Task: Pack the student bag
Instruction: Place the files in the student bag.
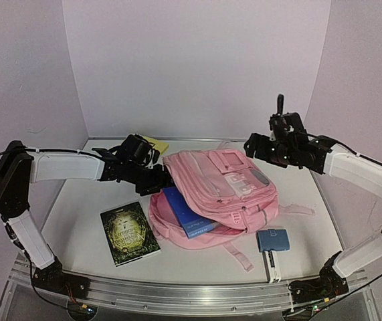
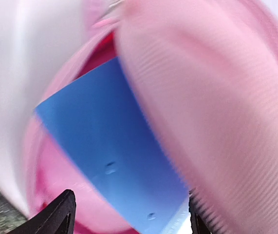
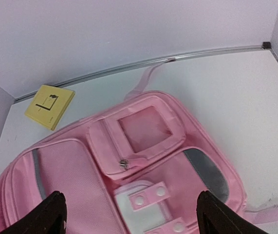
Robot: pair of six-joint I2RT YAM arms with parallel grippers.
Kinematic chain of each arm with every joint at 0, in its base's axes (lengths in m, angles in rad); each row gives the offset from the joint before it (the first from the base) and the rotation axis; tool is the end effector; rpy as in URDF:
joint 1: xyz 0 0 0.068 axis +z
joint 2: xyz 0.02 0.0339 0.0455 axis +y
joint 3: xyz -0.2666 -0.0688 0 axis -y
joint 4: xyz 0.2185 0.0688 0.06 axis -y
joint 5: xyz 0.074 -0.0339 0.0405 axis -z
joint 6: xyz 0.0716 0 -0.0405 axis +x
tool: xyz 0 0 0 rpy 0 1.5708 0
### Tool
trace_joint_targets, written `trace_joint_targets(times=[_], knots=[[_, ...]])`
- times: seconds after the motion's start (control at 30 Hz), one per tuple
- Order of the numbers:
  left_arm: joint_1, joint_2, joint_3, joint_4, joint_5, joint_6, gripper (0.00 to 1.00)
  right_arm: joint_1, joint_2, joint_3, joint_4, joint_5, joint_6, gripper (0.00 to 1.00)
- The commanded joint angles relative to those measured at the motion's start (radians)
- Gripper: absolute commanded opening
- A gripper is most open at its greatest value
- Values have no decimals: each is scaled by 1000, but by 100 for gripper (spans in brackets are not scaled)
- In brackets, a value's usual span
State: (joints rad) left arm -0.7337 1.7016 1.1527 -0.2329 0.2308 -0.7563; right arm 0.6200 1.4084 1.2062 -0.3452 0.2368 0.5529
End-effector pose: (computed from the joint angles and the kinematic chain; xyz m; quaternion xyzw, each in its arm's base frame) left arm 0.2671 -0.2629 0.2138 0.0339 0.9175 -0.3370 0.2086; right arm 0.2748 0.1755 0.3167 0.0288 0.8673 0.1833 0.4620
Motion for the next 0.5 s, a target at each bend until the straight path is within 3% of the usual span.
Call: trace_joint_targets(times=[0.0, 0.23, 0.47], knots=[[21, -82, -26, -75, -72, 40, 81, -102, -69, -120, -41, -84, 42, 92], [62, -142, -84, -147, -78, 82, 81, -143, -111, -275, -9, -223, 116, 94], [77, -132, -166, -105, -31, 78, 72, -143, -160, -464, 132, -373, 234, 91]])
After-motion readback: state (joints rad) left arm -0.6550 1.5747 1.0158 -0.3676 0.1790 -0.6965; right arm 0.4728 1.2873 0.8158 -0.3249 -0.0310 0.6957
